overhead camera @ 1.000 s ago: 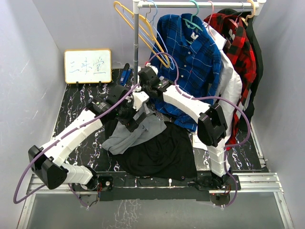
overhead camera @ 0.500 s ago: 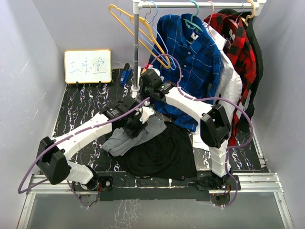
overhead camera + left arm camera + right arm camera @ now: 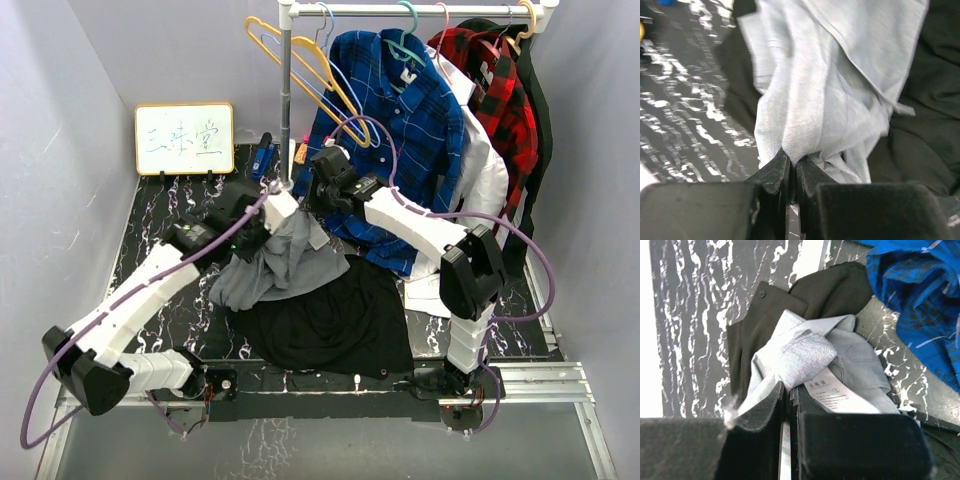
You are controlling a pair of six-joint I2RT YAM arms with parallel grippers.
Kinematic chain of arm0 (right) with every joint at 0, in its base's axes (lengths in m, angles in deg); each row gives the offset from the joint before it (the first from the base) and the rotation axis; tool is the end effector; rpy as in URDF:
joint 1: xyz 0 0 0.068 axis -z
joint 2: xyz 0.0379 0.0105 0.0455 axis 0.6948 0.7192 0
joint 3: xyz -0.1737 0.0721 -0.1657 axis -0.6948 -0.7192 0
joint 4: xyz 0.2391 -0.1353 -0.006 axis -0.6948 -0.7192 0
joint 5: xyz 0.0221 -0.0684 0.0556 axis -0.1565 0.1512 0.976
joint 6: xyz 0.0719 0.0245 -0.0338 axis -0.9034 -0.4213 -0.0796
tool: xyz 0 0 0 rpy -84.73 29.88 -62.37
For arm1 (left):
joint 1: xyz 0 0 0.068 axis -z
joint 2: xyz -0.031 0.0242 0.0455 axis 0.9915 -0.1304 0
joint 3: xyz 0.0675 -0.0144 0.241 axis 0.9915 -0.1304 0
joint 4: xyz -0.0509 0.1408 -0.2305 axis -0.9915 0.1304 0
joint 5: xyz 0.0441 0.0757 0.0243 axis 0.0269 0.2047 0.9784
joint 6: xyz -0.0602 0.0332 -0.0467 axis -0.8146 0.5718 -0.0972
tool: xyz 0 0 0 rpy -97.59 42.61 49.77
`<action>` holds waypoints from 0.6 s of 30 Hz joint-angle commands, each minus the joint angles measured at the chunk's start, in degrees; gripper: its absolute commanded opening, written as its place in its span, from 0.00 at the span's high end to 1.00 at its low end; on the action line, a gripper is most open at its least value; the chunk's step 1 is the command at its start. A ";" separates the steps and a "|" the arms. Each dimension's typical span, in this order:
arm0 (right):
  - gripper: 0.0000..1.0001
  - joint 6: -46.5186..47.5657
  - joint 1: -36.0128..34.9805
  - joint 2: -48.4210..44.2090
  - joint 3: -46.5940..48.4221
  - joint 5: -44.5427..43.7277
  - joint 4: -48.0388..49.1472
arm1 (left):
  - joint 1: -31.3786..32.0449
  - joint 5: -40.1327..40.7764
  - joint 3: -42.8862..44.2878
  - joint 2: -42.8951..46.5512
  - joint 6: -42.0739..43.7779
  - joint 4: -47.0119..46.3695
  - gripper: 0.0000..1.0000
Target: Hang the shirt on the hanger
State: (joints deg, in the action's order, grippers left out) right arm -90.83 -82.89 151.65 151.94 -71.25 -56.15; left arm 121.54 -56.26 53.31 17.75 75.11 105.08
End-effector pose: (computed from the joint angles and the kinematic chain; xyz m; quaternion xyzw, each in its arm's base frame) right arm 0.3663 0.2911 0.2373 0.0387 0.9171 0.2420 0.3145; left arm 0.2408 -0.1859 0.2872 0.4217 0.8245 -0.0254 0.3765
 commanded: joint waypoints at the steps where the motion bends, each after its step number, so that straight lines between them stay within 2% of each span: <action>1: 1.00 -0.65 -0.05 -6.07 -1.07 5.26 3.15 | -4.74 3.74 7.06 5.67 5.38 2.35 1.00; 6: 1.00 0.39 -1.79 -11.10 0.24 5.96 2.39 | -6.23 7.57 13.24 8.18 8.72 3.32 1.00; 13: 1.00 4.25 -2.70 -19.01 2.71 9.04 5.53 | -6.68 14.67 20.73 9.76 12.65 -0.67 1.00; 18: 1.00 6.99 -2.69 -20.46 12.69 7.44 2.66 | -6.68 17.08 30.20 7.44 16.05 -3.25 1.00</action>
State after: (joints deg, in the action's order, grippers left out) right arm -87.31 -85.64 133.92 155.48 -63.66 -55.71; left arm 115.24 -44.15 75.74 25.81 87.16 106.26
